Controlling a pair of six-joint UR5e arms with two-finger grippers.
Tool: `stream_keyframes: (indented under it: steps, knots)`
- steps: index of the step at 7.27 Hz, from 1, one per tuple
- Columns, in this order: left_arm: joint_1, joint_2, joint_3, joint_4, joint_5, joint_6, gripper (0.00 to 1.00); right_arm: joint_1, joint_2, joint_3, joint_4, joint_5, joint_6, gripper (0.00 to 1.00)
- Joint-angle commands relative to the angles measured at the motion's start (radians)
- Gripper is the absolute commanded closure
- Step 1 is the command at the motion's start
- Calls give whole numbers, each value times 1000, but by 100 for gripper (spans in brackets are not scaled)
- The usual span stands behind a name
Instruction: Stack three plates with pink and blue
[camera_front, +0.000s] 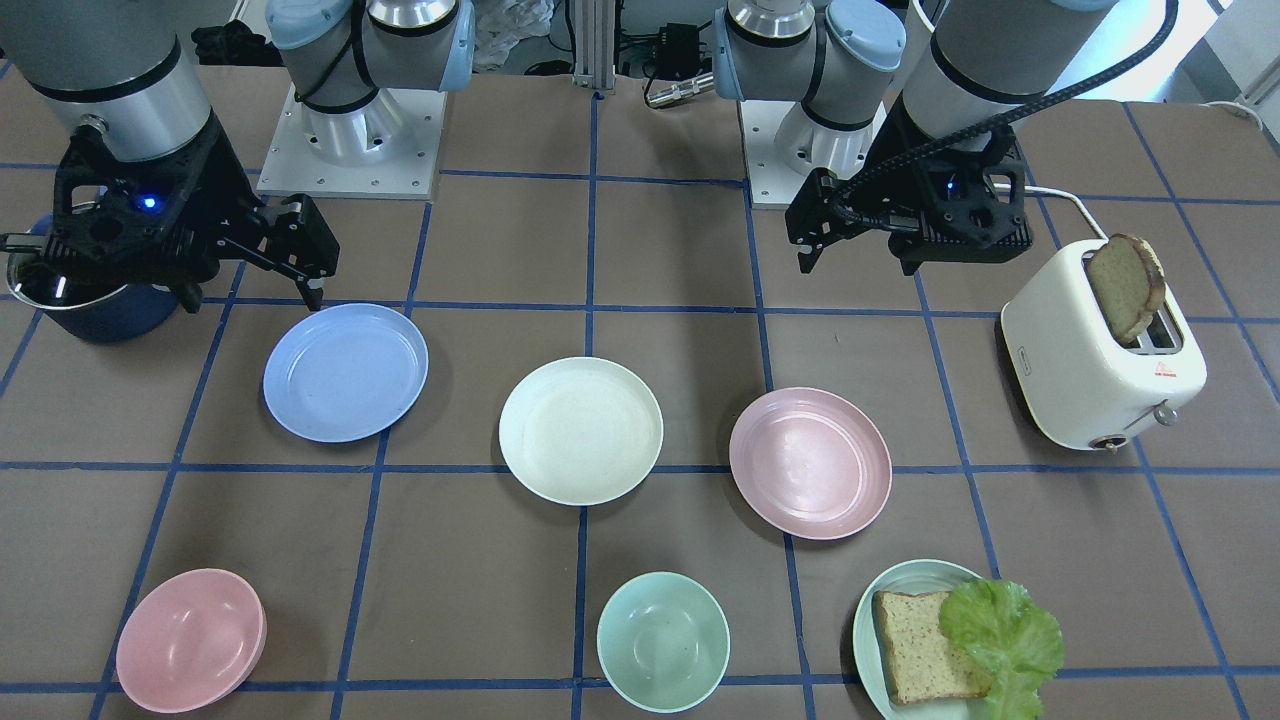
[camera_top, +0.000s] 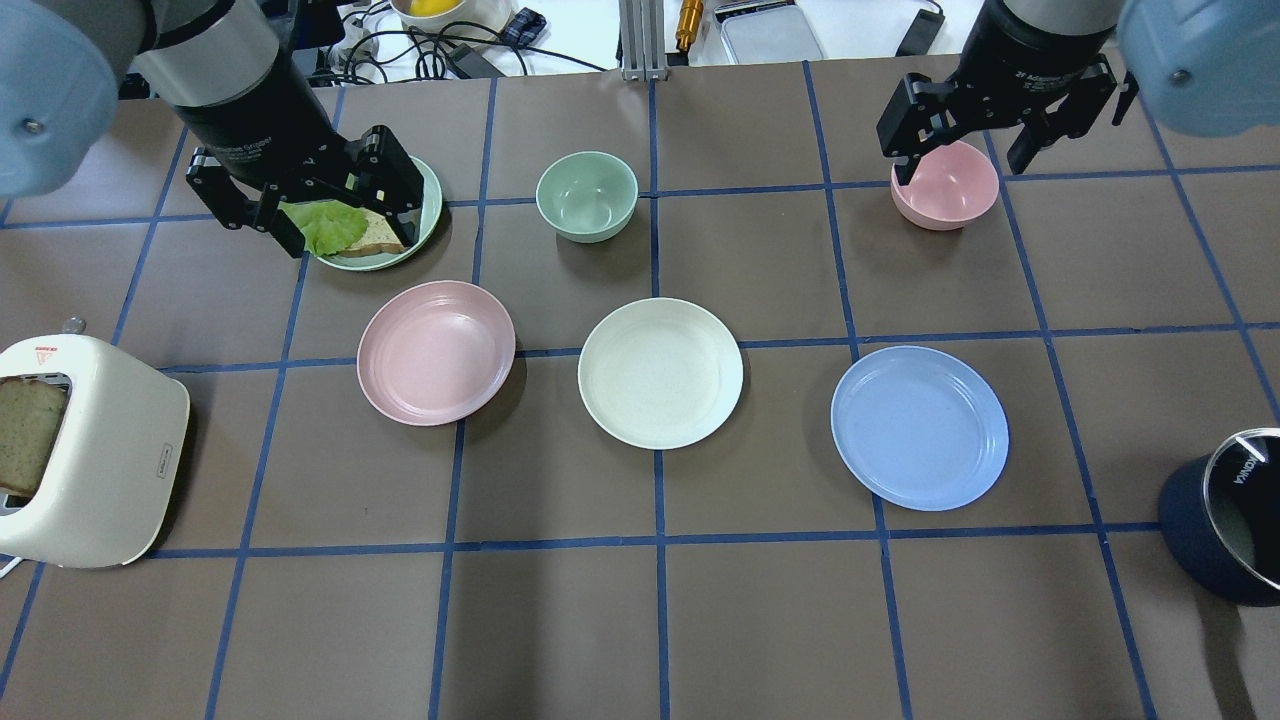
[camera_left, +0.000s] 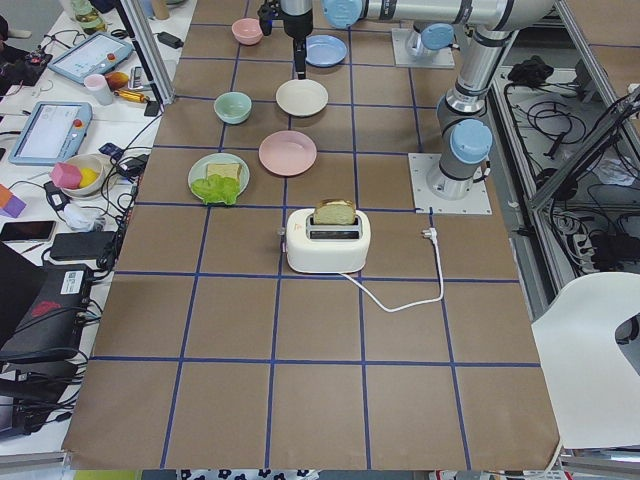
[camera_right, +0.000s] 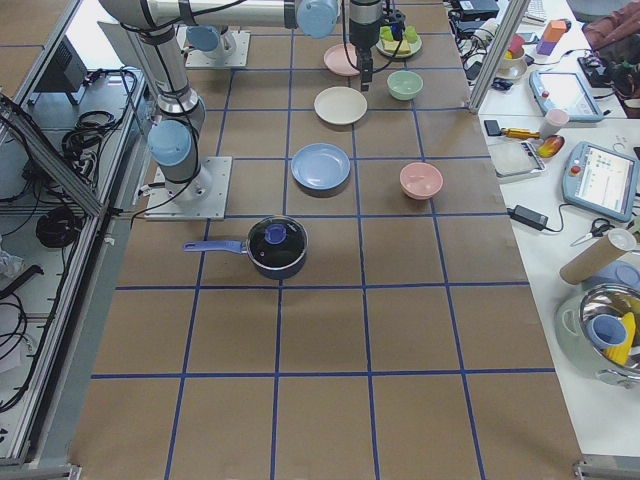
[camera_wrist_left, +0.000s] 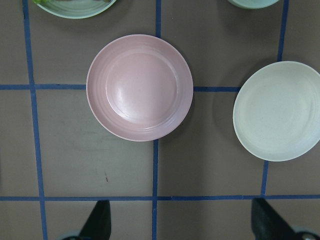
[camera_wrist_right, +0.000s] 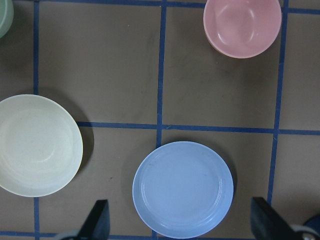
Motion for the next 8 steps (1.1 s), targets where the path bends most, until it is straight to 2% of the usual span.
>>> stream_keyframes:
  steps: [1, 4, 6, 7, 8]
  knots:
    - [0, 0, -1, 0, 0, 0, 0, 1, 5, -7, 38, -13, -10, 0]
    - [0, 0, -1, 0, 0, 1, 0, -5, 8, 2, -23, 50, -13, 0]
    - [0, 0, -1, 0, 0, 1, 0, -17, 25, 13, -80, 39, -7, 0]
    - [0, 0, -1, 0, 0, 0, 0, -23, 48, 25, -74, -5, -6, 0]
    - [0, 0, -1, 0, 0, 0, 0, -42, 57, 69, -106, 2, 22, 0]
